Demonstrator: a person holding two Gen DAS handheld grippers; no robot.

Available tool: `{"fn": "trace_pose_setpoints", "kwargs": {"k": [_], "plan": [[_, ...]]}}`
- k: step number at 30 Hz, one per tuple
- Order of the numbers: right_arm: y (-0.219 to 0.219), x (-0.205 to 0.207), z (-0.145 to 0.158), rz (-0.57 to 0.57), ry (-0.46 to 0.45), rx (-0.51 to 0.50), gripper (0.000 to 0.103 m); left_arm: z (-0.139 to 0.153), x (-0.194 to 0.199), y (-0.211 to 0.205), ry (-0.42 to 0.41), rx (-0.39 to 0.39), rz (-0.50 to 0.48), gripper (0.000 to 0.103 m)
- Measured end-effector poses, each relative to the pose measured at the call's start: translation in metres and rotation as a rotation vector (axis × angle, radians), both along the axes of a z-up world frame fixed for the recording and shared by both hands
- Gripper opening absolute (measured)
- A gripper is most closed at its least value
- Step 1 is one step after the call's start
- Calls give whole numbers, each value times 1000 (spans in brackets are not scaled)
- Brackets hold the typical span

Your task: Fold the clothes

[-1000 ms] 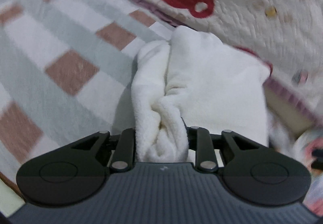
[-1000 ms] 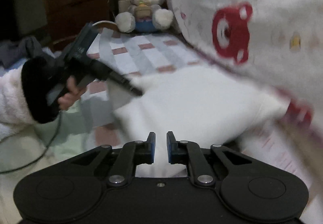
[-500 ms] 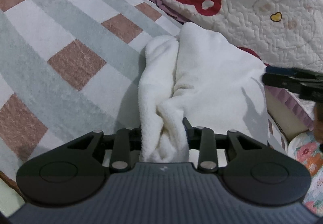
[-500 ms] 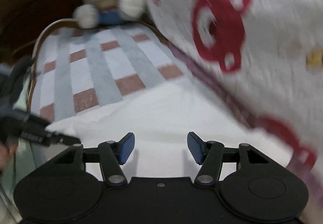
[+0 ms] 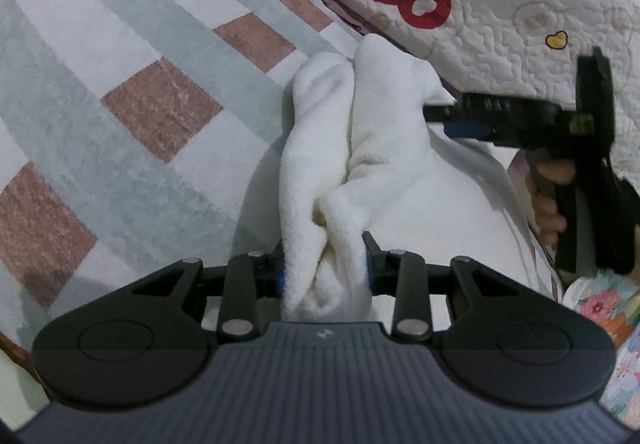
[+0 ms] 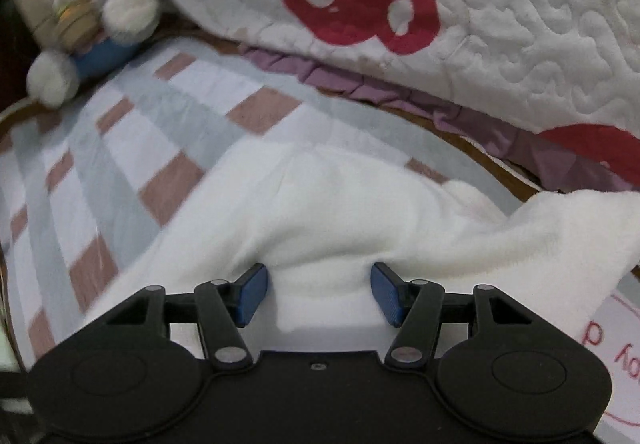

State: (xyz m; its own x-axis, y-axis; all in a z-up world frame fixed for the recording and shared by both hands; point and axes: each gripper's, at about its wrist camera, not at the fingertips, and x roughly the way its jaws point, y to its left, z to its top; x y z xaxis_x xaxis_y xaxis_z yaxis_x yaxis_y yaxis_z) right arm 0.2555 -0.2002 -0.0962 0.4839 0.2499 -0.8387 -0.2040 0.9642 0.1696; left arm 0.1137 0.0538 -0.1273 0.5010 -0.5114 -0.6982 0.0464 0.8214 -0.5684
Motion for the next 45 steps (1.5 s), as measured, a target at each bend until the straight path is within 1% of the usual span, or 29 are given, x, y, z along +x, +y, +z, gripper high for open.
{"fn": "trace_pose_setpoints", "kwargs": {"k": [3,6,7,9,12,13,14,15,16,18,21,24,27,29,31,32,34,36,38,39,40,41,42,43,44,45], "plan": [[0,10,-1,-21,0,11,63,2,1,0,-5,12,-1,33],[7,12,1,36,-31,-40,62,1,1,3,4,9,5,34],[13,9,5,84,-60,-86,60,1,1,3,7,8,5,34],[19,-5,18,152,-151,-147,60,1,0,3,13,7,5,34],[1,-14,37,119,-182,-48,59,1,0,1,11,14,2,34],[-5,-16,42,106,-186,-15,56,2,0,1,12,15,2,34],[-11,-13,41,81,-146,14,53,2,0,1,12,16,2,34],[-14,-5,34,66,-84,27,50,2,0,0,9,20,0,34],[-17,2,27,50,-28,39,49,2,0,0,6,23,-2,34],[-16,14,11,11,12,35,49,3,1,-2,1,31,-6,34],[-12,34,-4,-43,27,87,50,3,1,-2,-2,33,-7,36],[3,51,-8,-12,12,25,51,2,0,-1,-1,25,-6,36],[9,54,-2,26,1,-20,51,1,0,-1,2,18,-2,37],[9,36,13,51,-62,-28,51,1,0,0,5,12,0,37],[1,1,35,80,-134,52,50,2,0,2,9,5,4,37],[-4,-20,44,92,-155,95,50,2,0,4,11,2,7,37],[-10,-71,58,152,-198,96,50,4,1,5,11,5,10,37],[-9,-118,62,258,-250,15,50,7,1,6,7,15,12,37],[-3,-167,53,366,-282,-124,50,14,0,8,-13,41,30,36],[-1,-188,48,403,-290,-189,51,22,-5,10,-55,60,49,33],[-3,-204,43,392,-301,-224,52,33,-10,11,-124,75,66,29],[-5,-219,39,381,-312,-254,52,45,-15,12,-191,85,82,29],[-8,-230,35,369,-319,-237,52,56,-20,13,-251,82,91,29],[-12,-236,32,369,-299,-197,53,63,-23,11,-298,66,86,28],[-13,-237,26,374,-259,-153,55,69,-26,8,-337,51,74,28],[-13,-239,18,364,-249,-147,56,69,-28,0,-347,36,45,28]]}}
